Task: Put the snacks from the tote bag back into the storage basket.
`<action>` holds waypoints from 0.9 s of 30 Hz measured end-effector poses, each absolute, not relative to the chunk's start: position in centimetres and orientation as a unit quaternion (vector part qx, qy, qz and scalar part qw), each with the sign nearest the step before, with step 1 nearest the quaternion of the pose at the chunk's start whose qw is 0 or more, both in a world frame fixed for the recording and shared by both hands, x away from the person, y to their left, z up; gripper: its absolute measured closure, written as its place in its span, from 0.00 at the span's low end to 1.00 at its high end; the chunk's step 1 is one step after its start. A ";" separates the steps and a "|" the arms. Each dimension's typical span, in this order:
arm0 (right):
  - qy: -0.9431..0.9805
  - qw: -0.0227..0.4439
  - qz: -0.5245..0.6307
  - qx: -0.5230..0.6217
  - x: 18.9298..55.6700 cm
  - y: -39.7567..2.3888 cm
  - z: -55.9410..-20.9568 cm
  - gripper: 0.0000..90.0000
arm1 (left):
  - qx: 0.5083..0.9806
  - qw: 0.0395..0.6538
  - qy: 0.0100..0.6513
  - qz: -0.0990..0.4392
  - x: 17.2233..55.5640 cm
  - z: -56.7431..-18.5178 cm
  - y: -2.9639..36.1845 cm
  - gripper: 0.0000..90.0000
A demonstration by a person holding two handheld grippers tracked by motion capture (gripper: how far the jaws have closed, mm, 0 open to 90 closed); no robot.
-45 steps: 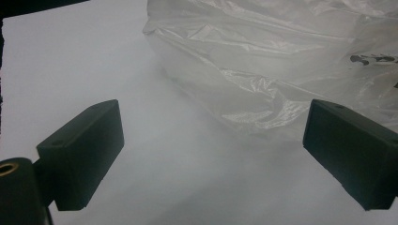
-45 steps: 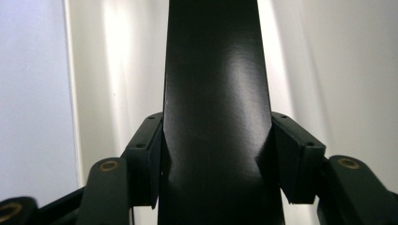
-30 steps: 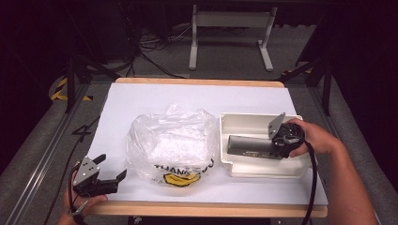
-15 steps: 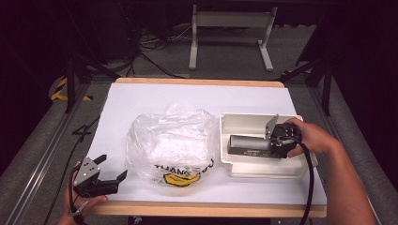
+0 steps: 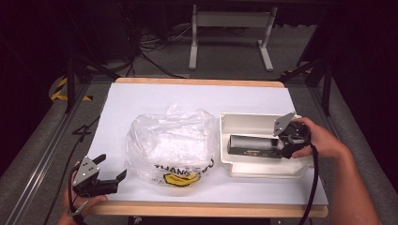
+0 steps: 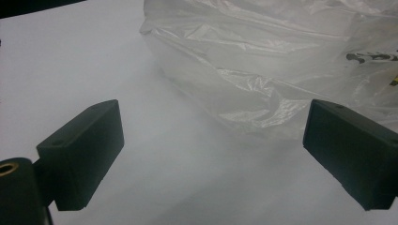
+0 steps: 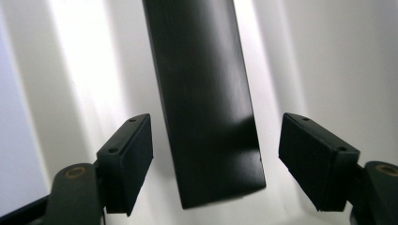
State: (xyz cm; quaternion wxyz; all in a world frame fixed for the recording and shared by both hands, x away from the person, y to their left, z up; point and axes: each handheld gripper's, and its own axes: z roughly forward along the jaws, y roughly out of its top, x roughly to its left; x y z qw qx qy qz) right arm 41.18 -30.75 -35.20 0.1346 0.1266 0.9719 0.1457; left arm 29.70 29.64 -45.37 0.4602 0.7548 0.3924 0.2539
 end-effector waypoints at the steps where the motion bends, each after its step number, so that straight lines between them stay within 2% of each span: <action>1: 0.969 0.136 0.165 0.123 41.0 -31.0 -35.0 0.30 | 0.755 0.460 0.392 0.254 29.7 -45.4 29.7 0.07; 8: 0.932 0.185 0.265 0.165 39.8 -32.4 -34.1 0.28 | 0.752 0.466 0.393 0.252 29.8 -45.3 29.8 0.07; 13: 0.893 0.239 0.322 0.204 38.7 -33.2 -33.4 0.26 | 0.752 0.468 0.389 0.251 29.8 -45.3 29.9 0.07; 21: 0.864 0.282 0.334 0.251 37.5 -33.7 -33.6 0.22 | 0.751 0.469 0.390 0.254 29.8 -45.3 30.0 0.07; 27: 0.850 0.296 0.341 0.271 36.5 -33.8 -33.9 0.21 | 0.750 0.469 0.391 0.254 29.8 -45.2 29.9 0.07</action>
